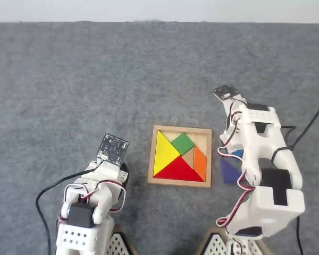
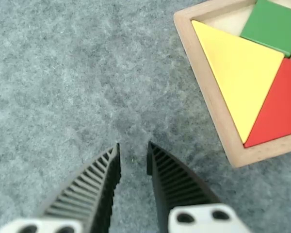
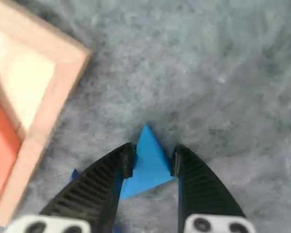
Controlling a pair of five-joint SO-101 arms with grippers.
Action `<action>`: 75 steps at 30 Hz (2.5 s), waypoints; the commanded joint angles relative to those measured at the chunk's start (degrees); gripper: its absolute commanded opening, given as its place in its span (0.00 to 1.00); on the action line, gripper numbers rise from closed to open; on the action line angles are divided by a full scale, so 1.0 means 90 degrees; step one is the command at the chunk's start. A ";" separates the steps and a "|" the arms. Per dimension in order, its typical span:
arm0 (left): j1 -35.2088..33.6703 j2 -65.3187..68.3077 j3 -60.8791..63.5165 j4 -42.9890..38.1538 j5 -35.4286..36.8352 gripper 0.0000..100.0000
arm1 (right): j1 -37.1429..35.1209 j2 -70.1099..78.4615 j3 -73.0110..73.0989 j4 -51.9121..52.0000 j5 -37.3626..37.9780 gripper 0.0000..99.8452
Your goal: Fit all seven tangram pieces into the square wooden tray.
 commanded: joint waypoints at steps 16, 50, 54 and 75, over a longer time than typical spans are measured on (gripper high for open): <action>0.0010 -0.0010 -0.0044 0.0029 0.0039 0.09 | 0.0034 -0.2466 0.1201 0.0005 -0.1241 0.19; 0.0010 -0.0010 -0.0044 0.0029 0.0039 0.09 | 0.0083 -0.0347 0.0342 -0.0357 -0.1250 0.09; 0.0010 -0.0010 -0.0044 0.0029 0.0039 0.09 | 0.0063 -0.0532 0.0283 -0.0327 -0.1250 0.08; 0.0010 -0.0010 -0.0044 0.0029 0.0039 0.09 | -0.2369 -0.2203 -0.0869 0.1011 -0.0860 0.09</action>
